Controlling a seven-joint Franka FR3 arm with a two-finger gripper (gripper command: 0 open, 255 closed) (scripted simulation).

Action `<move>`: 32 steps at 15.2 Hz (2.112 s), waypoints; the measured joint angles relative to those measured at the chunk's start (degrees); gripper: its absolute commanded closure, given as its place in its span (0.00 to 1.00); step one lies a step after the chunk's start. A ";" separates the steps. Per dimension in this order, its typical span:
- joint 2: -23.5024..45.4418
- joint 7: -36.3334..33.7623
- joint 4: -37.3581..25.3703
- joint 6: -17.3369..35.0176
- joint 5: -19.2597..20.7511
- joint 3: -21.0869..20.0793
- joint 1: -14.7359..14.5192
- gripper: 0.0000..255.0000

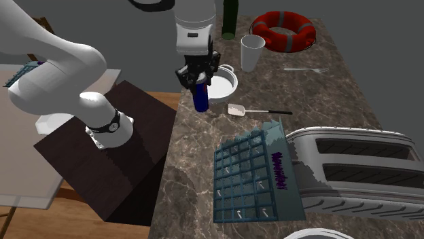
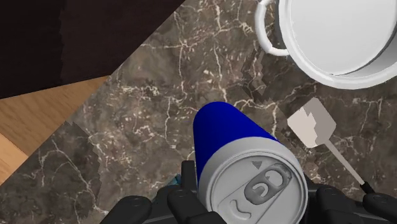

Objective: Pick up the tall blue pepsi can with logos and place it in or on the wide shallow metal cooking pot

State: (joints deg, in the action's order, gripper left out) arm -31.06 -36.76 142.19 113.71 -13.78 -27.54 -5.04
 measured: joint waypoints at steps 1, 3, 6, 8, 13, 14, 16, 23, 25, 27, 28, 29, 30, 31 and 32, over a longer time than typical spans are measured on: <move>0.30 -1.43 -0.54 -0.08 -0.43 -1.15 -0.49 1.00; 1.66 -4.59 -2.21 -0.03 -1.04 -3.77 -1.23 1.00; 3.21 -9.39 -5.10 -0.79 -1.78 -7.49 -2.30 1.00; 4.64 -12.23 -6.94 -0.87 -1.86 -9.81 -2.61 1.00; 10.65 -21.03 -14.25 -1.48 -0.19 -16.96 -2.34 1.00; 11.66 -22.80 -15.17 -1.32 0.17 -18.42 -2.39 1.00; 14.97 -26.56 -18.82 -1.84 2.07 -21.46 -1.74 1.00; 19.77 -31.70 -19.28 1.70 5.03 -25.80 -1.18 1.00; 20.28 -32.05 -18.10 3.25 5.33 -26.20 -1.14 1.00; 21.21 -32.49 -17.06 4.94 5.98 -26.67 -0.93 1.00; 21.50 -32.79 -16.47 5.74 6.16 -26.93 -0.94 1.00; 22.00 -33.14 -16.03 6.53 6.53 -27.22 -0.86 1.00; 22.67 -33.43 -15.73 7.27 7.10 -27.43 -0.66 1.00; 23.02 -33.64 -15.08 8.15 7.36 -27.61 -0.61 1.00; 23.36 -33.90 -14.51 8.95 7.62 -27.81 -0.58 1.00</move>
State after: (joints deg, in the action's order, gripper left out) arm -7.70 -70.66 127.69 122.66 -6.17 -55.35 -5.62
